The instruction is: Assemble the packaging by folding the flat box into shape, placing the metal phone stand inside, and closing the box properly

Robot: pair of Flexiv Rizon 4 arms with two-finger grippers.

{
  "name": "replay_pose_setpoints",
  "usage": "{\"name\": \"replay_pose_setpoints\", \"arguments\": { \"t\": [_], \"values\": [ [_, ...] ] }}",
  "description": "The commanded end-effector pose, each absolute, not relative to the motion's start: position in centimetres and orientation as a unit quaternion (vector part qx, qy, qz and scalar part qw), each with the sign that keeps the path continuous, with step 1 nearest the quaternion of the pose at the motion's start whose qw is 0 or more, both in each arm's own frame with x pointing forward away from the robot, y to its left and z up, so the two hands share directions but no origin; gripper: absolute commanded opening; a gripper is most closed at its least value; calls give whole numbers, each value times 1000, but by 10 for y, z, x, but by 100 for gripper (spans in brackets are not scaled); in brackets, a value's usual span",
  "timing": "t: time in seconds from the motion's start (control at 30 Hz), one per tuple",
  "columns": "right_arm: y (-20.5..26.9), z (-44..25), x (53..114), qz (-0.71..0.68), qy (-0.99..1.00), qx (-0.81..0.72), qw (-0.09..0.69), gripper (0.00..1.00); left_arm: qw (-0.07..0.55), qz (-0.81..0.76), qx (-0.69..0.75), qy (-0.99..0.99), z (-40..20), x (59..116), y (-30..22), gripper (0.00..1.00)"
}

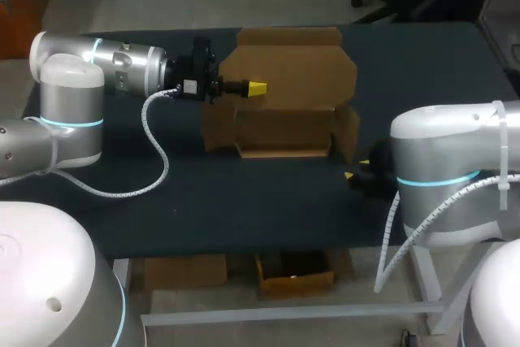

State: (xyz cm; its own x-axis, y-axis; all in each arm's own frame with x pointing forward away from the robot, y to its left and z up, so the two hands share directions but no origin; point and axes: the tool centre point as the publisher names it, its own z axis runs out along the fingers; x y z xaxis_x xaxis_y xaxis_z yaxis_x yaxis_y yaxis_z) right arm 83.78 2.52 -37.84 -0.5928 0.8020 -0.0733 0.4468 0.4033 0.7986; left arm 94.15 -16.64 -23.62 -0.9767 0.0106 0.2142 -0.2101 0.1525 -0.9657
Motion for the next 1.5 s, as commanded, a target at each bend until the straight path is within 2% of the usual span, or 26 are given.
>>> {"name": "replay_pose_setpoints", "arguments": {
  "t": [0.03, 0.57, 1.5],
  "values": [
    [9, -369, 830, 398, 807, 378, 217, 42, 86, 647, 65, -755, -241, 942, -166, 0],
    [-14, -365, 826, 421, 806, 362, 207, 42, 86, 647, 65, -755, -241, 942, -166, 0],
    [-13, -369, 827, 426, 804, 362, 203, 41, 77, 648, 56, -756, -240, 931, -164, 0]
  ]
}}
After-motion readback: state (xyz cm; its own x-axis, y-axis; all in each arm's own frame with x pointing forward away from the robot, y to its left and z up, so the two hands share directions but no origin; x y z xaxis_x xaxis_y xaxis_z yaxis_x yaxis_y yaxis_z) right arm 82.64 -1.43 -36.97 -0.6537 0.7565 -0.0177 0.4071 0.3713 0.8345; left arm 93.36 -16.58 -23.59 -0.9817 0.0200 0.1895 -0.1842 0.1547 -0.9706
